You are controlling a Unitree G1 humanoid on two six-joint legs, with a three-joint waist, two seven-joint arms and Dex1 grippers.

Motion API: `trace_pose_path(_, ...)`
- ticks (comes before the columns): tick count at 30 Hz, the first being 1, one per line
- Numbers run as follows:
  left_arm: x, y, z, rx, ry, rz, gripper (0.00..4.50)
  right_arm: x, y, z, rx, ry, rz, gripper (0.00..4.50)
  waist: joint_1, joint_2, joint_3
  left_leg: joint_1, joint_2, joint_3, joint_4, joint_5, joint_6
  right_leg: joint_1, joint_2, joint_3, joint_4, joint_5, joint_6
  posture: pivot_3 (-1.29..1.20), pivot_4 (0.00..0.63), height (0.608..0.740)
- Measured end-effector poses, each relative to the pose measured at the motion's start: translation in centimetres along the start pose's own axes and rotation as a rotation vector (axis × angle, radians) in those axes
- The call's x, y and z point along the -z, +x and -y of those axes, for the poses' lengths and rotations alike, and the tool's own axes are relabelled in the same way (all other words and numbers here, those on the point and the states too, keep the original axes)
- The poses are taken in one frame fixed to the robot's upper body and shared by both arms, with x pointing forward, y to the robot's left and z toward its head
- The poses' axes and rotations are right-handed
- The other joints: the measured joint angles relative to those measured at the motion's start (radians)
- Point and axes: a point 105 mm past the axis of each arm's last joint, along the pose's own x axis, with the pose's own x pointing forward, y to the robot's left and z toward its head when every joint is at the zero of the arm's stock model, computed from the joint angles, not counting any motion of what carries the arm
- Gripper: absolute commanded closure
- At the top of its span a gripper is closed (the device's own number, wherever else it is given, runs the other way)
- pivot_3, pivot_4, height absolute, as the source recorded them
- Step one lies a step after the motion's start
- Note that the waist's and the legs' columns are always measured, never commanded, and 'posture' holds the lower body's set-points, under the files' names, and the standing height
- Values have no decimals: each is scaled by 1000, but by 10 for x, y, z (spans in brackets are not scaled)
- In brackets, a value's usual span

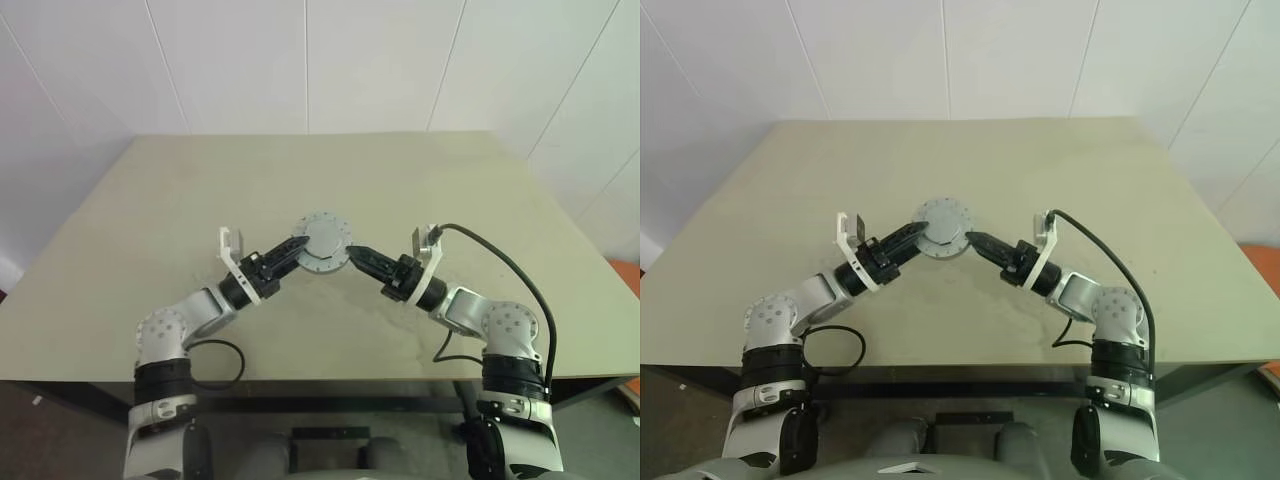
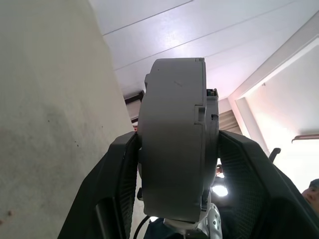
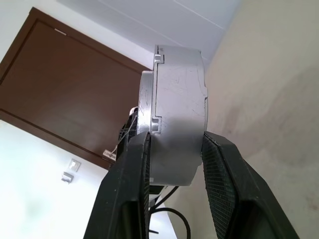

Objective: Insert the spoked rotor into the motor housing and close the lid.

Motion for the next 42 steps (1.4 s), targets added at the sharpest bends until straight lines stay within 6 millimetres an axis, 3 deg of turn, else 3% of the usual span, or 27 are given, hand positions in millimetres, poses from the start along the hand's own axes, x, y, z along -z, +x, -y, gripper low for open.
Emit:
trace_pose_path(16, -4, 14, -1, 89, 19, 29, 2377, -5, 5, -2, -18, 62, 65, 3321, 0, 0, 0, 0, 0, 0, -5, 0, 0, 0, 0, 0, -5, 1, -1, 0, 0, 740)
trace_pose_path(24, -3, 13, -11, 102, 9, 28, 2389, -2, 13, -4, -39, 86, 68, 668, -2, 1, 1, 0, 0, 0, -5, 0, 0, 0, 0, 0, -5, 1, 0, 0, 0, 740)
trace_pose_path(31, -5, 17, -14, 123, -24, 59, 2390, -3, 14, -6, -43, 90, 62, 655, 0, 1, 1, 0, 0, 0, -5, 0, 0, 0, 0, 0, -6, 1, 0, 0, 0, 740)
trace_pose_path(37, -11, 28, -13, 175, -125, 150, 2390, 10, 25, -12, -84, 113, -1, 655, -1, 1, 1, 0, 0, 0, -5, 0, 1, 0, 0, 0, -5, 1, 0, 0, 0, 740)
trace_pose_path(42, -36, 20, -20, 144, -148, 299, 2390, 10, 26, -15, -93, 102, -12, 655, -2, 1, 1, 0, 0, 0, -5, 0, 1, 0, 1, 0, -5, 1, 1, 0, 0, 740)
